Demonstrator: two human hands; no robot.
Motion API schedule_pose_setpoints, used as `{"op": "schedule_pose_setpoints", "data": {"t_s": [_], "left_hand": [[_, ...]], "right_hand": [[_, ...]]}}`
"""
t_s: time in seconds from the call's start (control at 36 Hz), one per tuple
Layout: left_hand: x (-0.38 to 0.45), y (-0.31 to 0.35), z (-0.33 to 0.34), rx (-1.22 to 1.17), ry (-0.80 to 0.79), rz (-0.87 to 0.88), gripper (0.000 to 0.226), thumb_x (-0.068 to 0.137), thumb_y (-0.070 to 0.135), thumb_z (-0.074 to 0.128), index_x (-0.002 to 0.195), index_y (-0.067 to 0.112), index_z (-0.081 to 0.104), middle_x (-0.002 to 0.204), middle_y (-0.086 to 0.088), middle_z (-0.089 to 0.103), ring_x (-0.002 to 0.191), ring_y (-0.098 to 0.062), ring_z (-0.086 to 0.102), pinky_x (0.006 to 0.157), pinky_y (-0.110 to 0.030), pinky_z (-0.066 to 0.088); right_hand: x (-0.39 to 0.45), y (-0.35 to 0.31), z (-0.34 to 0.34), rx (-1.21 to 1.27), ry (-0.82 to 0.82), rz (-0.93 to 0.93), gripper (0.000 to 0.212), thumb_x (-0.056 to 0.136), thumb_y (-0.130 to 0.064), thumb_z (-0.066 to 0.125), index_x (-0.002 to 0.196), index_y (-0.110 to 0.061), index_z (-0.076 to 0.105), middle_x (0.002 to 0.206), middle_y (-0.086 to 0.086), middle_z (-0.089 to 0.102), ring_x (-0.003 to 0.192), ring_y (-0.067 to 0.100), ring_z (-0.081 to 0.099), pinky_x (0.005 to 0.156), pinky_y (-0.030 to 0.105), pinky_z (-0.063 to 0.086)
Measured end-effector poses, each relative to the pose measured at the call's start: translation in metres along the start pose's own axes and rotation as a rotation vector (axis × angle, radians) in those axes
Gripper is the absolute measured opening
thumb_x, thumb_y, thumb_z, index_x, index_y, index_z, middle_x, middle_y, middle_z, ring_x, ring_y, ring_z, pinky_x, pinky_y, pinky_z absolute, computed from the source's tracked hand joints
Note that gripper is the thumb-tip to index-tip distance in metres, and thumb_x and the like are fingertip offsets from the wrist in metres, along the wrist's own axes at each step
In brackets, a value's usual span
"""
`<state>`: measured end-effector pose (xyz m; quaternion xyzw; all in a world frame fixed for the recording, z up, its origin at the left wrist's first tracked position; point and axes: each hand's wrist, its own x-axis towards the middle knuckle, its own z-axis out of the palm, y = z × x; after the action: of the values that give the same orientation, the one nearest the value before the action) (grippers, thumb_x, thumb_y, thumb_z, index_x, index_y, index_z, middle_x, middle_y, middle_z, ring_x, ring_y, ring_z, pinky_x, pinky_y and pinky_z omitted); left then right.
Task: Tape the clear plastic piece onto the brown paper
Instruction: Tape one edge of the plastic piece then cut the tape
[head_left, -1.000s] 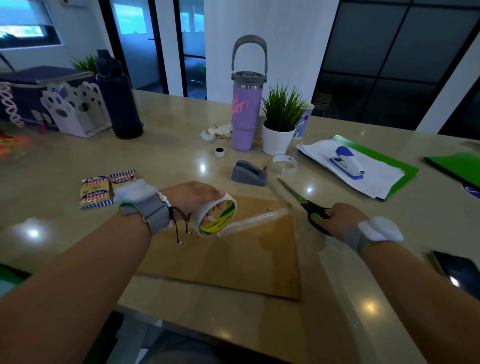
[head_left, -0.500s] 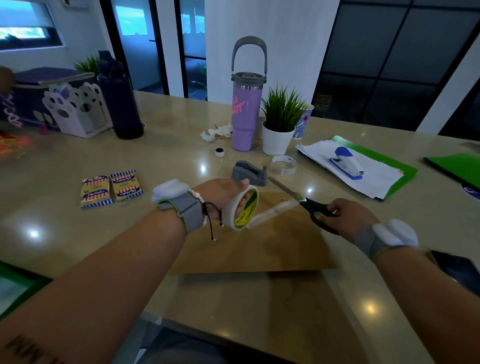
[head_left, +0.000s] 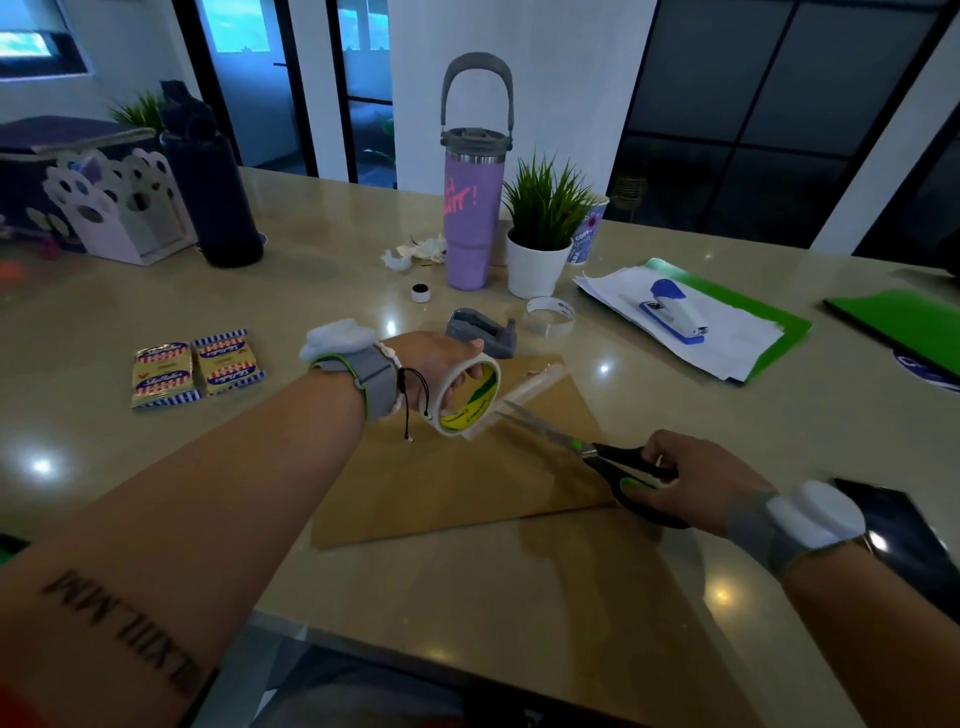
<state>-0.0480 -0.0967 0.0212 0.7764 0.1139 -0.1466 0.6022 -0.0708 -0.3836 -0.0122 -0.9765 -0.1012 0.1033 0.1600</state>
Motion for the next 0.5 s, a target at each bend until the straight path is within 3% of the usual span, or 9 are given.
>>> {"op": "schedule_pose_setpoints", "data": {"t_s": [0.5], "left_hand": [[0.004,-0.001,-0.003,0.013,-0.012,0.016,0.043,0.093,0.041,0.042,0.065,0.011,0.056,0.054,-0.001,0.039,0.035,-0.009,0.038,0.038,-0.016,0.035]], "right_hand": [[-0.005,-0.020,0.019,-0.187,0.007,-0.155,0.031,0.073,-0.054,0.063,0.088,-0.034,0.044,0.088,-0.005,0.058,0.083,0.018,0.055,0.072,0.030,0.048]]}}
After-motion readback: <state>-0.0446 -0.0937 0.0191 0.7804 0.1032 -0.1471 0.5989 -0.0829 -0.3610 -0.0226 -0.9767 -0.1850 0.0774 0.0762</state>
